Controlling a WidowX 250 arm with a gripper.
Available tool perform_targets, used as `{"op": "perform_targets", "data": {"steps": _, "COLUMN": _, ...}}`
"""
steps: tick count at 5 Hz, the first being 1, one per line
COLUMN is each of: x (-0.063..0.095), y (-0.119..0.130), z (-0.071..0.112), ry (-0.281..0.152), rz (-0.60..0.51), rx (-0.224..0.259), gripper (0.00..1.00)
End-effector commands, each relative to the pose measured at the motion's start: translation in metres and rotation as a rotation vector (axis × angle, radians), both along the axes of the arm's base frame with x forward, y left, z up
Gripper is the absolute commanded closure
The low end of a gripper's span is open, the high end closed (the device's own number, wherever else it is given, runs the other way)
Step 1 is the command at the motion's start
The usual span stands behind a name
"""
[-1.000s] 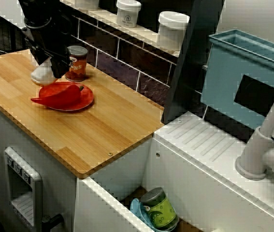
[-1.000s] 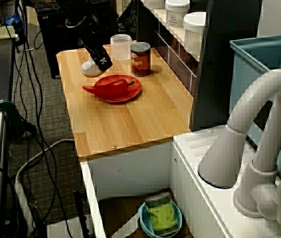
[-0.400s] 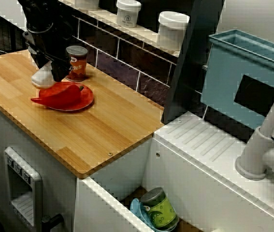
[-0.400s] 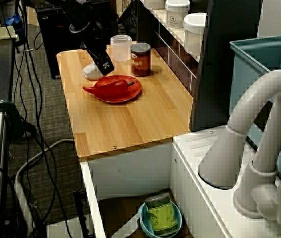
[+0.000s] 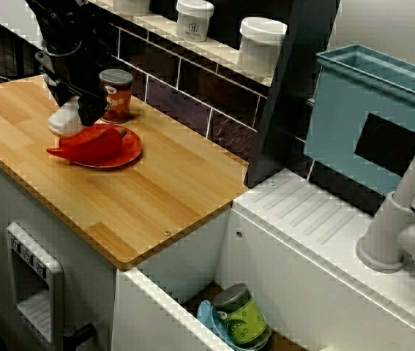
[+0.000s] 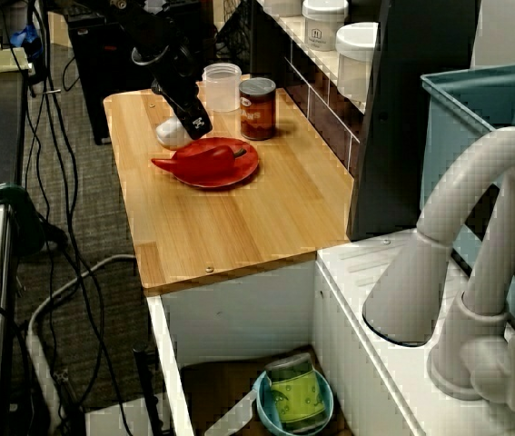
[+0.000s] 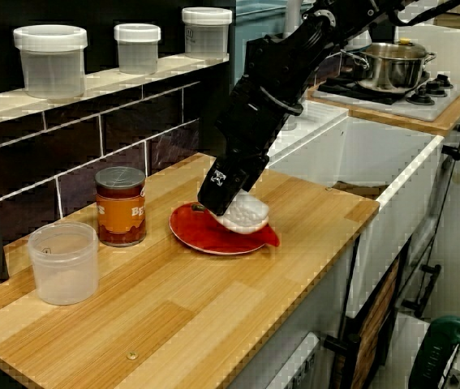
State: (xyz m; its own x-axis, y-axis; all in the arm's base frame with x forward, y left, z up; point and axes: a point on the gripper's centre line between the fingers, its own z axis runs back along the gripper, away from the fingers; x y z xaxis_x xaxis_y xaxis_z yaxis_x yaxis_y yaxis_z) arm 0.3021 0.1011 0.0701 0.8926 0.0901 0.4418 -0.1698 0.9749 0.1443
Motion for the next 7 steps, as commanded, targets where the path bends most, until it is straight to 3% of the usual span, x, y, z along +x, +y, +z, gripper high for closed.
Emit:
{"op": "perform_targets", "data": {"steps": 1, "x": 0.012, "y": 0.01, "z": 0.013, "ry": -0.049, "rz": 0.033, "rx": 0.008, "gripper": 0.93}}
{"op": "perform_targets", "data": {"steps": 2, "x": 0.013, "y": 0.01, "z": 0.011, "ry": -0.039, "rz": 0.035, "rx": 0.01, "gripper": 0.0}}
{"op": "perform_targets", "data": {"steps": 5, "x": 0.012, "y": 0.011, "z": 0.013, "ry": -0.028, "rz": 0.043, "rx": -0.01, "gripper": 0.0}}
{"op": "perform_targets", "data": {"steps": 7, "x": 0.015, "y": 0.013, "z": 0.029, "ry": 0.0, "rz": 0.05, "rx": -0.057, "gripper": 0.0}}
